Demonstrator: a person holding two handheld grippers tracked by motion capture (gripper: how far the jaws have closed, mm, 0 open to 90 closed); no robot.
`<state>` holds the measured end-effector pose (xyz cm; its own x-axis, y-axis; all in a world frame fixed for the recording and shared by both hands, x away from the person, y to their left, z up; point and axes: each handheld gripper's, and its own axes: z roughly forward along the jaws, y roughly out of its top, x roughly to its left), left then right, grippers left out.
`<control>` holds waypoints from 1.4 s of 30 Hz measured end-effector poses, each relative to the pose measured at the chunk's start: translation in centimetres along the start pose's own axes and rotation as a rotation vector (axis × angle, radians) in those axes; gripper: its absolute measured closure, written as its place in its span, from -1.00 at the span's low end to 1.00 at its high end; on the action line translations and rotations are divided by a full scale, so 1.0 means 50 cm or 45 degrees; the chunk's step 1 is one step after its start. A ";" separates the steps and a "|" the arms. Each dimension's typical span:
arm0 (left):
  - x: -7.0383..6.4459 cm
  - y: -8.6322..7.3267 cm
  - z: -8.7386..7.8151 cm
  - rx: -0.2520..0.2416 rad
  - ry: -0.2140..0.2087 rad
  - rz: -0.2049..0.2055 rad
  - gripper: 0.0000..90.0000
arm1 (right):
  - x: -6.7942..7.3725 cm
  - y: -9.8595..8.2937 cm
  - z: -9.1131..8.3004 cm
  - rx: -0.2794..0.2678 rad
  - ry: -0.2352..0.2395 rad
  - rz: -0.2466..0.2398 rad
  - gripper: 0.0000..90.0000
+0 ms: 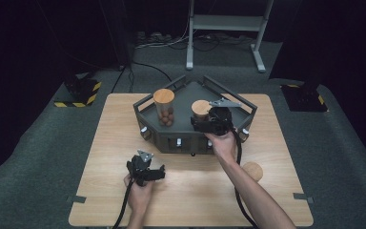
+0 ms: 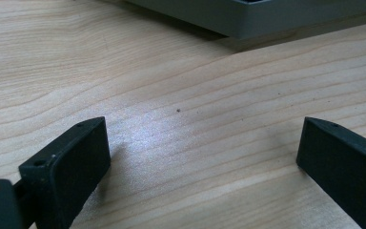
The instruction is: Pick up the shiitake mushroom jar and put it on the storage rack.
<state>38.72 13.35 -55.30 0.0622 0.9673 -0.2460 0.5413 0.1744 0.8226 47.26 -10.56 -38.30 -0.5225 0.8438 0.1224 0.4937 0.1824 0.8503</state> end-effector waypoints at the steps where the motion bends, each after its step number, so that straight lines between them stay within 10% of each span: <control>1: 0.000 0.000 0.000 0.000 0.000 0.000 -0.91 | 0.001 -0.001 -0.002 -0.003 0.004 0.000 -0.83; 24: 0.000 0.000 0.000 -0.001 -0.001 -0.001 -0.92 | 0.013 -0.029 -0.072 -0.006 0.133 0.054 -0.77; 42: 0.000 0.000 0.000 0.000 -0.002 0.002 -0.92 | 0.009 -0.057 -0.111 0.007 0.123 0.027 -0.79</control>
<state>38.70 13.34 -55.30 0.0643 0.9672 -0.2457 0.5409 0.1731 0.8231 41.76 -13.49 -37.85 -0.5764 0.7948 0.1897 0.5091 0.1676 0.8443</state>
